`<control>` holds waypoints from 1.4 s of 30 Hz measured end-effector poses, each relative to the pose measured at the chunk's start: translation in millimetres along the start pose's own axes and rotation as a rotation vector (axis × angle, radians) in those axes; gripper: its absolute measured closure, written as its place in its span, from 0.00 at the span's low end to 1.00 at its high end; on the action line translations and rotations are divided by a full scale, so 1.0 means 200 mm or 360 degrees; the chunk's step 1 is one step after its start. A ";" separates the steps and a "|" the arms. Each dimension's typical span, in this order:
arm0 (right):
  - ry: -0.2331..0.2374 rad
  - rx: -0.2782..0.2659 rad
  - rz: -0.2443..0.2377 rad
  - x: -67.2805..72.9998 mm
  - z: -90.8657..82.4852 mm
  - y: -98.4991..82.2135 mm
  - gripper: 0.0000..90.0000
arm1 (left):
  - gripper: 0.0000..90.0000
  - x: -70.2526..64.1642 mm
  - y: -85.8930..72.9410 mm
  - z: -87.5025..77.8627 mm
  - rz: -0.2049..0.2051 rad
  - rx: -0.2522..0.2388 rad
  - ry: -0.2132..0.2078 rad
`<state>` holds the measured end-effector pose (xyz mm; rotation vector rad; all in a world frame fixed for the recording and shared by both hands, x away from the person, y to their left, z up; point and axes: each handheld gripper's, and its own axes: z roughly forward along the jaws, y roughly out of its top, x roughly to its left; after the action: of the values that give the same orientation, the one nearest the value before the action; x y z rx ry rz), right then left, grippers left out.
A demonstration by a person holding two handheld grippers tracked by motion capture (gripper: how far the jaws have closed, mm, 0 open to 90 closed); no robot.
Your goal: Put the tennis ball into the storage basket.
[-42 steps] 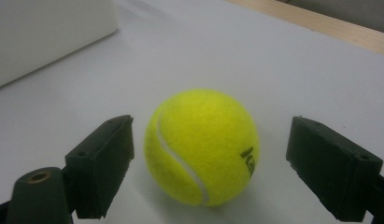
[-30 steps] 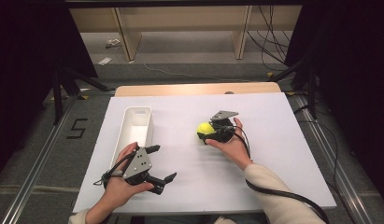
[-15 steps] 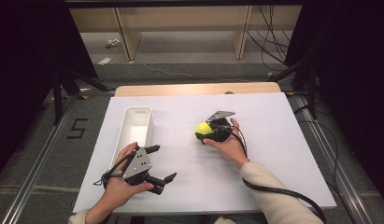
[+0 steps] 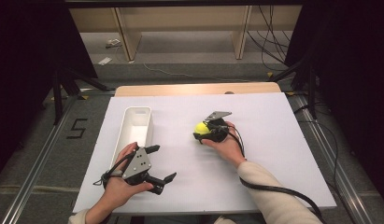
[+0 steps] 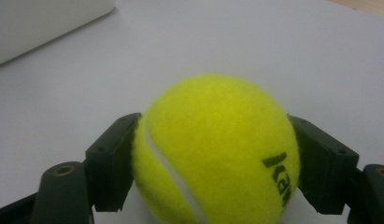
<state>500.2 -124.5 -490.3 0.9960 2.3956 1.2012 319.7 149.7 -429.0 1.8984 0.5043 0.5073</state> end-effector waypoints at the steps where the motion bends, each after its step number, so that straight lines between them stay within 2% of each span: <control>1: -0.0001 -0.0003 0.0001 0.00 0.00 0.00 0.28 | 0.00 0.00 0.00 0.00 0.0000 0.0000 0.0000; 14: -0.0009 -0.0005 0.0005 0.00 -0.01 0.00 0.29 | 0.00 0.00 0.00 0.00 0.0001 0.0000 0.0000; 42: -0.0031 -0.0137 0.0028 -0.01 -0.11 0.06 0.29 | 0.00 0.00 0.00 0.00 0.0001 0.0000 0.0000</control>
<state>496.1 -133.6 -467.4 0.9996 2.3039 1.2836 319.6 149.8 -429.1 1.8989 0.5036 0.5078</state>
